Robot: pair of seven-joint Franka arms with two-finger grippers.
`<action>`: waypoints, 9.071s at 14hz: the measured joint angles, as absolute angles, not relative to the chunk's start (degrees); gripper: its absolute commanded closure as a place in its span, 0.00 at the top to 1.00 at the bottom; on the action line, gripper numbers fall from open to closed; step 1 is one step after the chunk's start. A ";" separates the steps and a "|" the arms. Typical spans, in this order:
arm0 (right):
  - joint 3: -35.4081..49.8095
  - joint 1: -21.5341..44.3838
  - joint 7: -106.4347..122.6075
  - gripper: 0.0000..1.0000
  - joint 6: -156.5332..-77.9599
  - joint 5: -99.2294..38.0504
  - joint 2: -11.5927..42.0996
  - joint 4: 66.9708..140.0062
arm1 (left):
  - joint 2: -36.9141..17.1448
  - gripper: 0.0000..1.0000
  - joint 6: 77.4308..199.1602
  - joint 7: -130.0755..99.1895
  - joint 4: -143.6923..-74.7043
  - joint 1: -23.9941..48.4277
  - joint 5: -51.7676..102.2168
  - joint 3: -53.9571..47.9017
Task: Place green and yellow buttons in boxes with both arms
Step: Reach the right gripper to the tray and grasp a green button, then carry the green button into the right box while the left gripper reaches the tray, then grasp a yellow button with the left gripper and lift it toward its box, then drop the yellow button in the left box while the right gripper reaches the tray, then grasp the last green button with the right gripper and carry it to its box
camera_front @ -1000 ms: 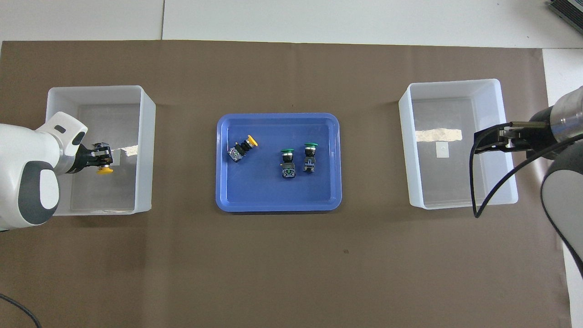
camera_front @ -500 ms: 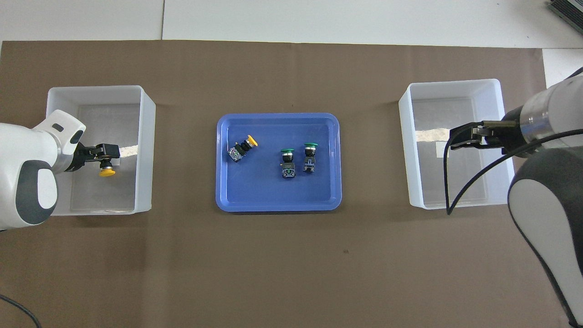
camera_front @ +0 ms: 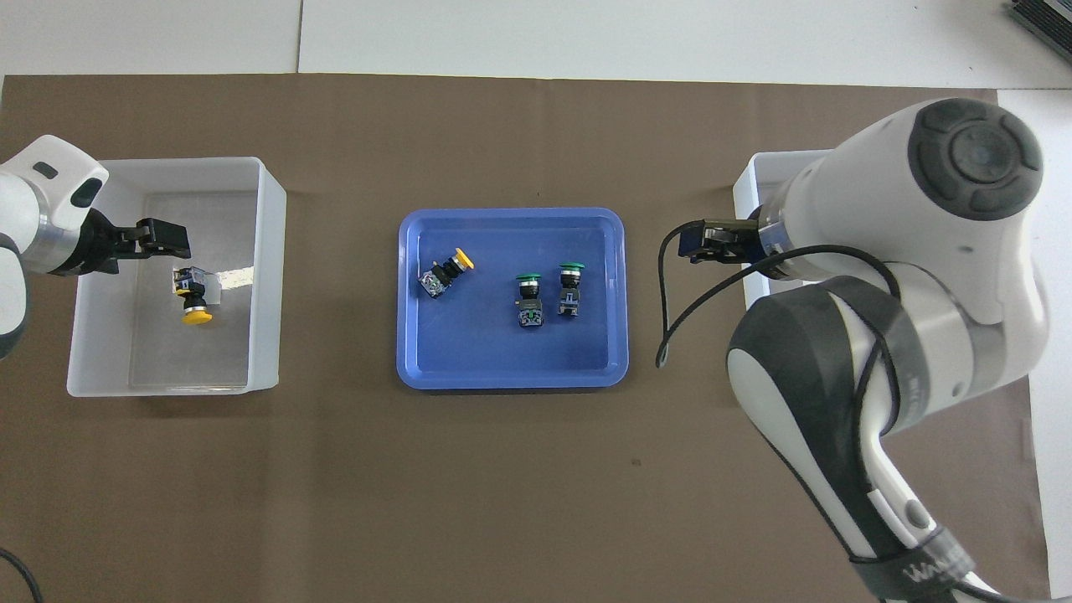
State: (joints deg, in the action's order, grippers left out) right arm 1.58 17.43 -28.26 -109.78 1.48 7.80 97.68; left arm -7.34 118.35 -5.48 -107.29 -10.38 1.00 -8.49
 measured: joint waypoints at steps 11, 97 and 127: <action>1.65 28.47 -38.66 1.00 -129.11 1.60 22.21 101.21 | -1.72 1.00 100.86 -9.05 -97.08 -8.49 1.12 -12.02; 11.50 5.64 -23.23 1.00 -124.97 3.28 14.19 99.08 | -6.20 0.00 104.93 -6.85 -98.98 0.67 5.87 -3.75; 11.04 23.09 -49.92 0.00 -134.14 25.39 28.86 96.37 | 0.36 1.00 104.47 2.23 -104.16 1.94 -2.95 -5.63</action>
State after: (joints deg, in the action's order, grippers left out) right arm 11.04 23.09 -49.92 -134.14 25.39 28.86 96.37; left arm 0.36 104.47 2.23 -104.16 1.94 -2.95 -5.63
